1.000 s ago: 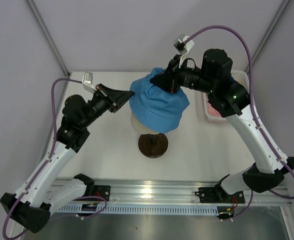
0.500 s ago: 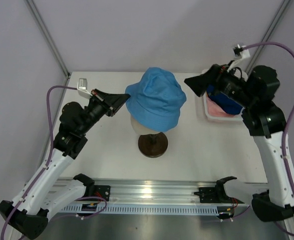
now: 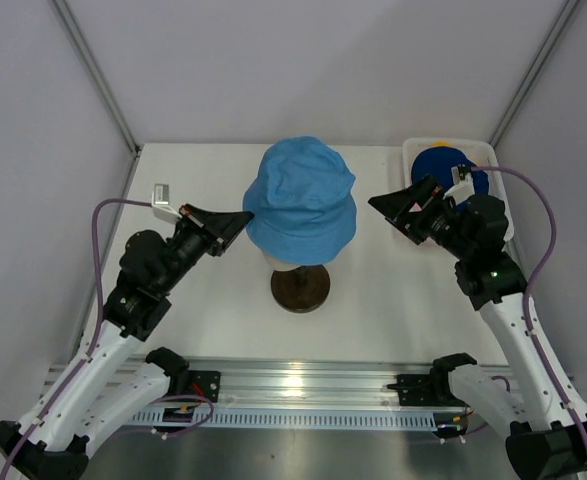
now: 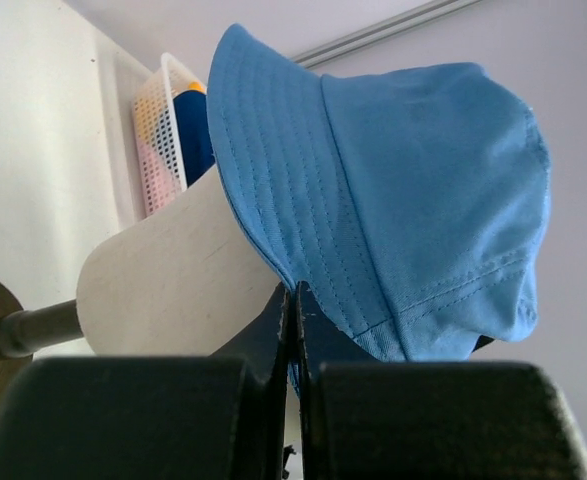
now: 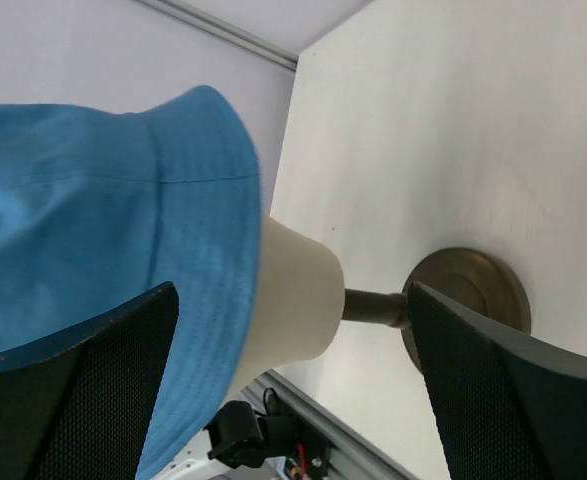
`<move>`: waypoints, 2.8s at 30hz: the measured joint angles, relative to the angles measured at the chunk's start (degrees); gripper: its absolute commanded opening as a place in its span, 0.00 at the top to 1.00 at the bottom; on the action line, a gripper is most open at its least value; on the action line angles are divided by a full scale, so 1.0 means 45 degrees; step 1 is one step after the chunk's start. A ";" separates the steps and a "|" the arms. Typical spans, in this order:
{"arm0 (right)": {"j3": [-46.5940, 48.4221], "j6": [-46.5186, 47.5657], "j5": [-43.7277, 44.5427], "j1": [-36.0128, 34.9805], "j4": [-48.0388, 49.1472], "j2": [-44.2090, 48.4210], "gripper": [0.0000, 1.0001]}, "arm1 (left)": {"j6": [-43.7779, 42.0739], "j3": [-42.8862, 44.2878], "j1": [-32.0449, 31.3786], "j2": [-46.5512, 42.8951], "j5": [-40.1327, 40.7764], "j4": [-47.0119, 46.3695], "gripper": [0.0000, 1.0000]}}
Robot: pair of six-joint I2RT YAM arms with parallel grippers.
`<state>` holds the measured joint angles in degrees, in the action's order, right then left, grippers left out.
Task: Stack the hats
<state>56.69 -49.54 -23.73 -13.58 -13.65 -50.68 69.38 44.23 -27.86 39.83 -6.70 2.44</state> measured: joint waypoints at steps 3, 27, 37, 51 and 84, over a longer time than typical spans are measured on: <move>-0.0937 -0.1025 0.0146 -0.0019 0.0374 0.0005 0.04 | 0.0010 -0.0209 -0.0233 -0.0126 0.0257 0.0019 0.99; -0.2433 -0.4639 0.1758 -0.2297 0.4833 -0.0656 0.27 | 0.0257 -0.0393 -0.1035 -0.0724 0.1588 0.0500 0.99; -0.2759 -0.5770 0.1855 -0.2429 0.5960 -0.1073 0.60 | 0.0495 -0.0393 -0.1457 -0.0602 0.2108 0.0520 0.99; -0.2346 -0.5610 0.1894 -0.2584 0.5338 -0.1763 1.00 | 0.1219 -0.0296 -0.1807 -0.0495 0.2676 0.0714 0.99; 0.0379 -0.1209 0.0602 -0.1744 0.1418 -0.3075 1.00 | -0.2268 0.3337 -0.1851 -0.0238 0.4930 0.4133 0.33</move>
<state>58.39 -54.98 -21.02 -21.43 -7.27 -64.51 59.18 59.24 -36.18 38.76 15.49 21.04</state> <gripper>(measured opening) 0.006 0.579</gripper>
